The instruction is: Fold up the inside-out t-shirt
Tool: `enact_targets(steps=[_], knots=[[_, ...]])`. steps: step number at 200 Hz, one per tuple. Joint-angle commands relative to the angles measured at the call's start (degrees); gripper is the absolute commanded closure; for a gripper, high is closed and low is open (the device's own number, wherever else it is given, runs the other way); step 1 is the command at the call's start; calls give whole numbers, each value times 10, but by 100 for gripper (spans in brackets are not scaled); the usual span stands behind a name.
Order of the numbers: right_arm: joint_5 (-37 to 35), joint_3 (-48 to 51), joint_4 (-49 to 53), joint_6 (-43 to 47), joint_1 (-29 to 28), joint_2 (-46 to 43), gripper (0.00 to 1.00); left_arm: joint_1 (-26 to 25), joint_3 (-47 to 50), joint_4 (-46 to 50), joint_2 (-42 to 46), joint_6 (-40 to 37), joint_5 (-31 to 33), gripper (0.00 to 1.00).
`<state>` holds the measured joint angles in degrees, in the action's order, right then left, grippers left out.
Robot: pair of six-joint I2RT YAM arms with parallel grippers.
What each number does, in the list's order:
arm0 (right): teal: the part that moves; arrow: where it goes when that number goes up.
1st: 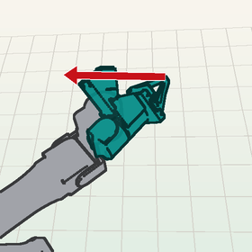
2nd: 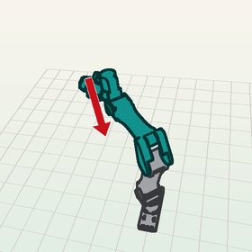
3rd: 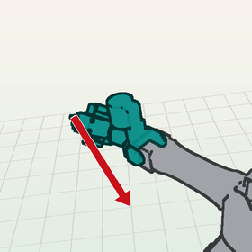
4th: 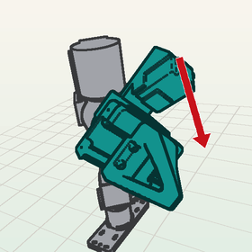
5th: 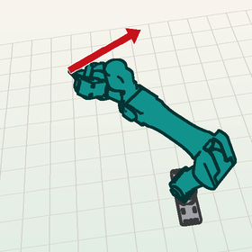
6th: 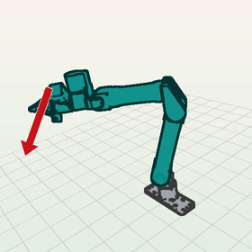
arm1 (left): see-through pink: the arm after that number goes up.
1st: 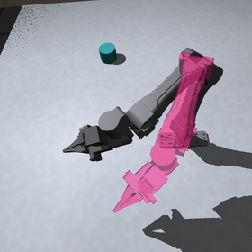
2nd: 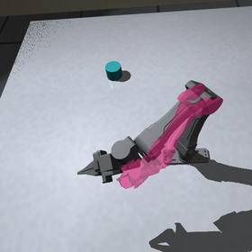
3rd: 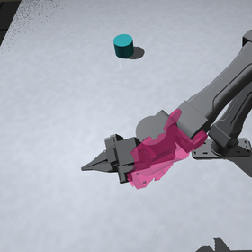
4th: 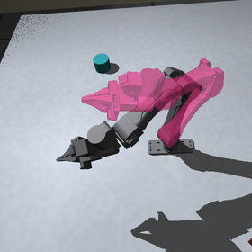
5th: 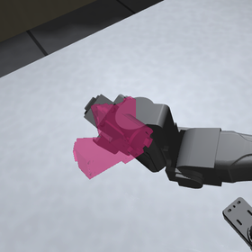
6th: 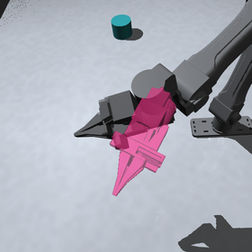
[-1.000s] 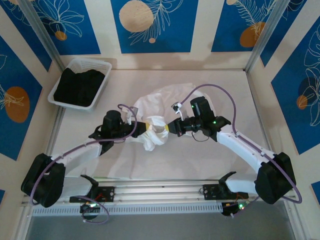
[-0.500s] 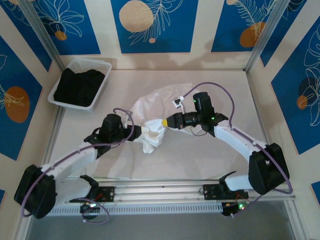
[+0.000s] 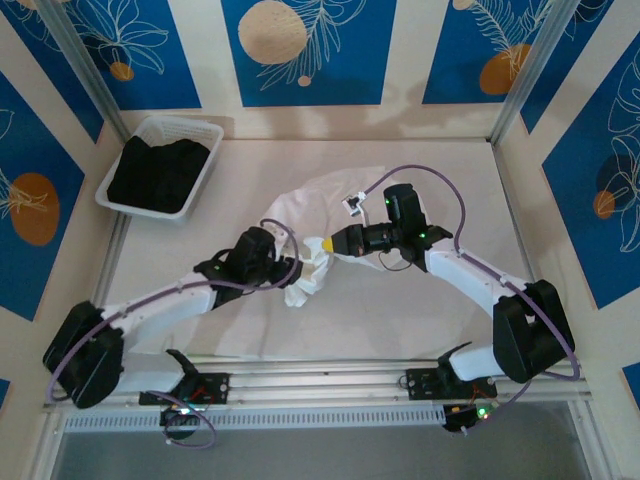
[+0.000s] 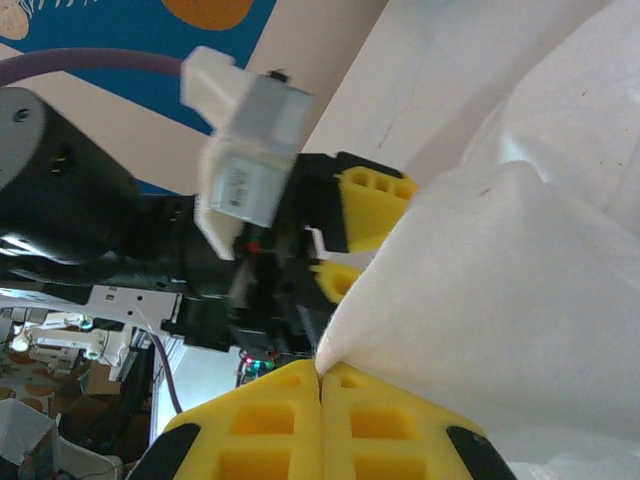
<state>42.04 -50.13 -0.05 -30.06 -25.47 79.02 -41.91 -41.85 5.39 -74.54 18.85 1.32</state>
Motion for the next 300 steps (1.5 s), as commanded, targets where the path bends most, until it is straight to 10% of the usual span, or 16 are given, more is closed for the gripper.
enact_targets(steps=[1,46,73,128,187,238,300], knots=[[11,8,-8,-5,4,-7,100,-3,-26,-50,-47,-14,12,51],[-22,2,53,31,32,-35,100,10,-17,-118,-56,-19,-92,100],[-148,-42,186,119,21,-58,100,32,51,-209,32,-32,-293,100],[-222,-64,217,138,11,-37,100,48,124,-414,101,73,-483,100],[-326,-84,300,166,-3,-24,81,85,125,-440,101,99,-475,100],[-144,37,176,170,-19,-151,57,90,120,-409,97,88,-448,100],[-108,119,37,130,-97,-184,57,91,119,-400,94,91,-433,100]])
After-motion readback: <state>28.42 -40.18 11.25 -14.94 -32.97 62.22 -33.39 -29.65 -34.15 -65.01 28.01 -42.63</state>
